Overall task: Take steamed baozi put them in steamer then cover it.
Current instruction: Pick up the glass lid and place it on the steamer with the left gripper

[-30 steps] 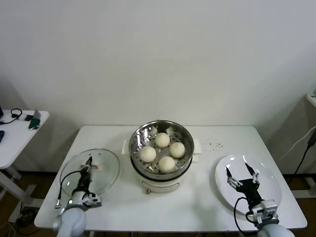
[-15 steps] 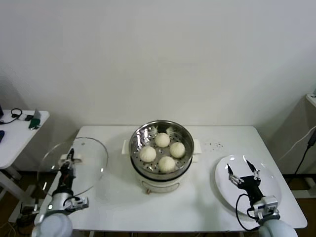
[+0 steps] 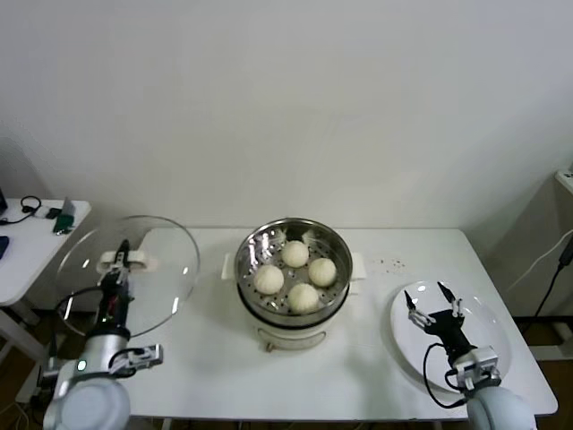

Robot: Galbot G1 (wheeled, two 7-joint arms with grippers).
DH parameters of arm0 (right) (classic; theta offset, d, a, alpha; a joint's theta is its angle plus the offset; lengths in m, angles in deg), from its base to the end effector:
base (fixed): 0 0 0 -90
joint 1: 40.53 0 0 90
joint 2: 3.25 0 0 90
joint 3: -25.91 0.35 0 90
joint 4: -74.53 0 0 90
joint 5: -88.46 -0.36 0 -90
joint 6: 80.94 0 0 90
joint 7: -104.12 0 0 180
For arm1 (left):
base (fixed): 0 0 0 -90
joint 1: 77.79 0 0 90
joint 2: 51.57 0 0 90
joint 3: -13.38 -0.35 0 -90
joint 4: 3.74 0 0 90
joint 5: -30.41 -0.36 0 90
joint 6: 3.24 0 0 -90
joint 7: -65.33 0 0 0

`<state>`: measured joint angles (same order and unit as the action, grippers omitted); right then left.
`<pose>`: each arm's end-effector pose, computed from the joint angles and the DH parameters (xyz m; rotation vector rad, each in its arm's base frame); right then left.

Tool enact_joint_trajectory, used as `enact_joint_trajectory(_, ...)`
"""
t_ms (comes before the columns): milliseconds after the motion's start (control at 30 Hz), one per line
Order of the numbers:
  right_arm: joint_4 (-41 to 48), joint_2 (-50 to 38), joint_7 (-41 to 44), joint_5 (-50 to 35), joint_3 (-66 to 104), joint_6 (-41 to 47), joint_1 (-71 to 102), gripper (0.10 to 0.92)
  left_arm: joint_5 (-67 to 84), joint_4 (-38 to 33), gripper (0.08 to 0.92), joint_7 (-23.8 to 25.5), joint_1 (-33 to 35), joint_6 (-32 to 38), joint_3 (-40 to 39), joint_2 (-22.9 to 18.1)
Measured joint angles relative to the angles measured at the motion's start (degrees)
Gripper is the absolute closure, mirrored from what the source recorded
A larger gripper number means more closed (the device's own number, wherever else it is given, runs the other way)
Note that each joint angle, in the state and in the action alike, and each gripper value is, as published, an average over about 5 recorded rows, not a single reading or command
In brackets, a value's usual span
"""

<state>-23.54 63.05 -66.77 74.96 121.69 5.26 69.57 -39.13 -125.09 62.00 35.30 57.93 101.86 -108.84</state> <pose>0.2437 -0.1532 -0.3658 0.2210 -2.9886 0.2725 0.2273 0.0811 -0.2505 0.4047 -2.0483 -2.3206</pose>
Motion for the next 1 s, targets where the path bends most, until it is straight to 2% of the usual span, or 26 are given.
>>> enact_joint_trajectory(167,1.54,0.62,0.14,0.77,-0.15,-0.99,-1.0,0.203,0.89,-0.66,0.85,3.88,-8.61,-5.45,-9.11,2.34)
enact_joint_trajectory(333,2.63,1.2,0.31,1.34,0.26,-1.84,-1.15,0.203,0.06,1.28,0.85,8.22,-18.02,-9.31,-18.79,1.32)
enact_joint_trajectory(633,3.58,1.69,0.5,1.84,1.47,-2.77,-0.94,0.203,-4.44,7.01,0.85,14.94,-28.96,-13.06,-31.96,-5.2)
enact_joint_trajectory(1000,4.55,2.26,0.76,2.08,2.72,-3.6,-0.59,0.203,-10.02,12.55,0.85,18.1,-33.21,-13.41,-38.29,-13.88)
